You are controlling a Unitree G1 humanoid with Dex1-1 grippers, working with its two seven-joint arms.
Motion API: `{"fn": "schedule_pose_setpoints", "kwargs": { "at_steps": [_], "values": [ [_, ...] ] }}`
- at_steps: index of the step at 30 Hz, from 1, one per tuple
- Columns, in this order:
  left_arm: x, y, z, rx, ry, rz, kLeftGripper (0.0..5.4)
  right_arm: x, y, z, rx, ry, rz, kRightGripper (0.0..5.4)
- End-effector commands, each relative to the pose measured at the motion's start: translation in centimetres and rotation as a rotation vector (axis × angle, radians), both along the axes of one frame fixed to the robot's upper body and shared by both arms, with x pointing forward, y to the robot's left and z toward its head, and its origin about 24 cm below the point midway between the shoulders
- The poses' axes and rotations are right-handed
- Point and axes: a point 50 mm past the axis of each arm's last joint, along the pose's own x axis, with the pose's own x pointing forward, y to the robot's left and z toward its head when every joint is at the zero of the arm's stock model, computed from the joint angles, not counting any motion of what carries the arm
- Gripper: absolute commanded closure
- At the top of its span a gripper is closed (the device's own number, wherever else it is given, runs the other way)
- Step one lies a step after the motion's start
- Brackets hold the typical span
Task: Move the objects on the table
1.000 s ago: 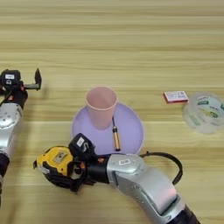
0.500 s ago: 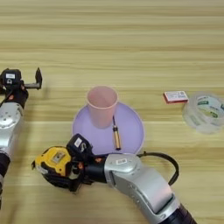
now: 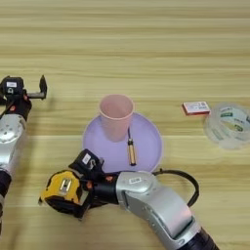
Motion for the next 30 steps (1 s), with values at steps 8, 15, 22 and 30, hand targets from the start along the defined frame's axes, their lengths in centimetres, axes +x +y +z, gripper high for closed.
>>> {"fn": "schedule_pose_setpoints", "kwargs": {
  "at_steps": [8, 15, 22, 30],
  "values": [
    [0.0, -0.1, 0.0, 0.017, 0.009, -0.003, 0.0, 0.4, -0.3, 1.5, 0.041, -0.058, -0.015, 0.04],
    [0.0, -0.1, 0.0, 0.017, 0.01, -0.003, 0.0, 0.5, -0.5, 3.2, 0.102, -0.121, -0.023, 0.04],
    [0.1, -0.1, 0.0, 0.019, 0.011, -0.003, 0.0, 1.0, -1.2, 5.2, 0.145, -0.215, -0.048, 0.04],
    [0.1, -0.1, -0.1, 0.02, 0.012, -0.004, 0.0, 2.1, -2.5, 8.4, 0.172, -0.449, -0.143, 0.04]
  ]
}}
